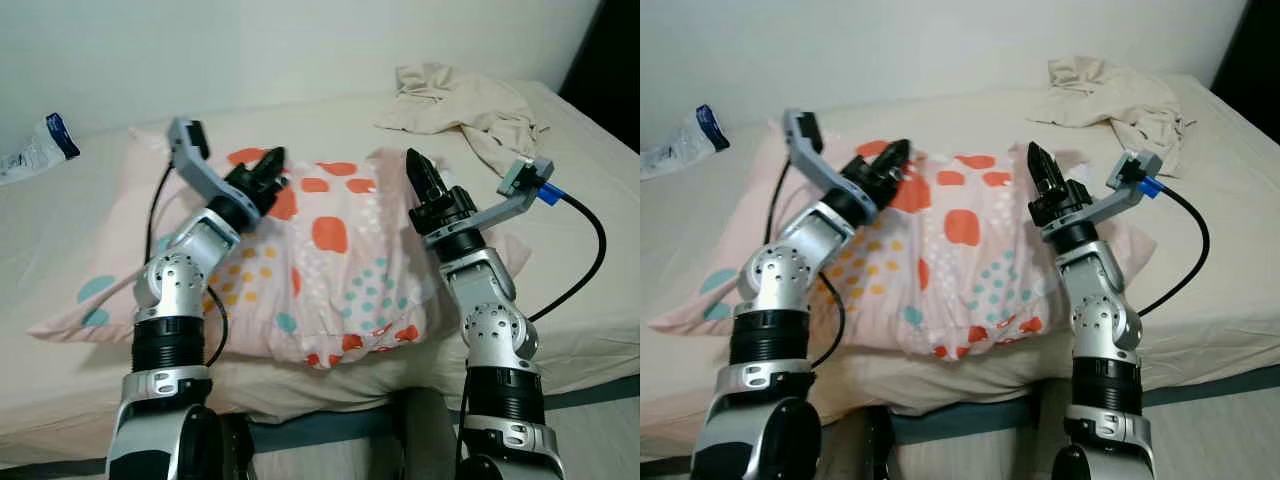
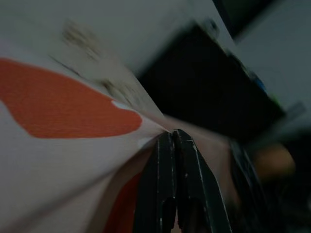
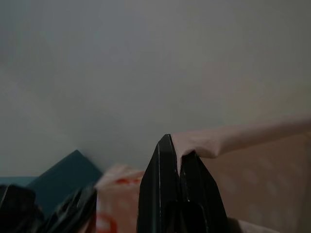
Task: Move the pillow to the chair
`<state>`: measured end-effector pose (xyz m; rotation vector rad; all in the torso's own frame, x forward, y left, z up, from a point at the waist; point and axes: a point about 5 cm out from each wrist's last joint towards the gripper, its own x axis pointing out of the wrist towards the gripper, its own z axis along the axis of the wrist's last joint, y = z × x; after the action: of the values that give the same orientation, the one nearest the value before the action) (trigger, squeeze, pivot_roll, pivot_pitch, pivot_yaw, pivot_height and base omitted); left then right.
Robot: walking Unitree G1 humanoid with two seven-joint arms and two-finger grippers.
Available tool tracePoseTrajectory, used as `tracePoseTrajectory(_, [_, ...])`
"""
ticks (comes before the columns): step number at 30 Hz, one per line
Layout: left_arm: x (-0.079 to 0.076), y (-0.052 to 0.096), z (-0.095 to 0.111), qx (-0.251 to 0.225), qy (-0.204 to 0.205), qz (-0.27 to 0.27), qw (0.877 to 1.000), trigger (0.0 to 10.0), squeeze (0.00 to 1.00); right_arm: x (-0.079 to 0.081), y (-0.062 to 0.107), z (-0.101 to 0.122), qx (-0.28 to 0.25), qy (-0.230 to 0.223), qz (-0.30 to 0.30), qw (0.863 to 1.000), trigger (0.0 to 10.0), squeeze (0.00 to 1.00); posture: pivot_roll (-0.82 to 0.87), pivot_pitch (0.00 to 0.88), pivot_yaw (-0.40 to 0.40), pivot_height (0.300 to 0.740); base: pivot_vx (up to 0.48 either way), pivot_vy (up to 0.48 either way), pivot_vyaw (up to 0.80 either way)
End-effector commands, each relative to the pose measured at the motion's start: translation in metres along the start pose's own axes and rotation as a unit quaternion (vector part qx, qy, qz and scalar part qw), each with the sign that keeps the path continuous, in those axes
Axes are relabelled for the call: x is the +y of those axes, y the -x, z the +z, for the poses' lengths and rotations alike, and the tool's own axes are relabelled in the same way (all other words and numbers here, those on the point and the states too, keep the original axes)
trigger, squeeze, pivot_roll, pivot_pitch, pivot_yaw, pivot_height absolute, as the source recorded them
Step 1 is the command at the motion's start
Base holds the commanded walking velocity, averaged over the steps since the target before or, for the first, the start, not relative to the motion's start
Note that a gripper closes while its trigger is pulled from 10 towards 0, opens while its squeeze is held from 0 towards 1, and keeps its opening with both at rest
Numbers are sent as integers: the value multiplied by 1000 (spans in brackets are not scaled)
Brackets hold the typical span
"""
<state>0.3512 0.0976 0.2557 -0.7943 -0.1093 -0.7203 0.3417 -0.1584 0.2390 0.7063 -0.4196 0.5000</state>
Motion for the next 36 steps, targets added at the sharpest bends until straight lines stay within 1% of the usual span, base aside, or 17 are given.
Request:
tracePoseTrajectory(1, [-15,4,-15,46,10,-56,997,0,0,10,-1,4,-9,-1,22,1000,0,0,-122,90,124,546,0,0,0])
tracePoseTrajectory(2, [-15,4,-15,46,10,-56,997,0,0,10,-1,4,-9,-1,22,1000,0,0,-122,90,124,546,0,0,0])
tracePoseTrajectory(4, [-16,9,-22,67,14,-64,996,0,0,9,0,6,-10,2,21,1000,0,0,-123,93,125,546,0,0,0])
tracePoseTrajectory(6, [-15,19,-30,93,24,-59,994,0,0,8,3,10,-12,6,17,1000,0,0,-122,99,124,546,0,0,0])
tracePoseTrajectory(8, [-15,24,-33,105,29,-58,992,0,0,7,5,11,-12,9,13,1000,0,0,-119,101,123,546,0,0,0])
tracePoseTrajectory(13, [-21,26,-45,128,29,-65,989,0,0,6,6,11,-10,13,8,1000,0,0,-117,104,125,546,0,0,0])
tracePoseTrajectory(17, [-21,26,-62,153,3,-60,986,0,0,6,6,8,-3,18,1,1000,0,0,-119,108,126,546,0,0,0])
tracePoseTrajectory(19, [-18,24,-69,159,-20,-43,986,0,0,5,6,6,0,20,-4,1000,0,0,-119,109,128,546,0,0,0])
tracePoseTrajectory(21, [-12,22,-75,161,-39,-10,986,0,0,4,8,5,4,21,-8,1000,0,0,-119,110,128,546,0,0,0])
tracePoseTrajectory(22, [-12,22,-75,161,-39,-10,986,0,0,4,8,5,4,21,-8,1000,0,0,-119,110,128,546,0,0,0])
tracePoseTrajectory(23, [-5,21,-76,157,-56,18,986,4706,1000,4,8,4,6,23,-11,1000,0,0,-122,112,130,546,0,0,0])
tracePoseTrajectory(24, [1,19,-74,151,-73,40,985,10000,1000,3,9,3,8,24,-12,1000,0,0,-124,113,131,546,0,0,0])
tracePoseTrajectory(28, [9,16,-67,130,-89,70,985,10000,1000,3,10,2,11,27,-15,999,0,0,-125,115,133,546,0,0,0])
tracePoseTrajectory(31, [16,11,-44,86,-112,91,986,10000,1000,3,12,0,14,29,-18,999,0,0,-123,119,138,546,0,0,0])
tracePoseTrajectory(34, [19,10,-37,74,-124,101,984,10000,1000,3,13,-1,15,29,-19,999,0,0,-123,119,138,546,0,0,0])
tracePoseTrajectory(35, [28,10,-26,52,-141,131,980,10000,1000,4,14,-2,16,28,-20,999,0,0,-120,127,142,546,0,0,0])
tracePoseTrajectory(36, [39,12,-14,26,-162,174,971,10000,1000,5,15,-3,17,27,-21,999,0,0,-120,131,144,546,0,0,0])
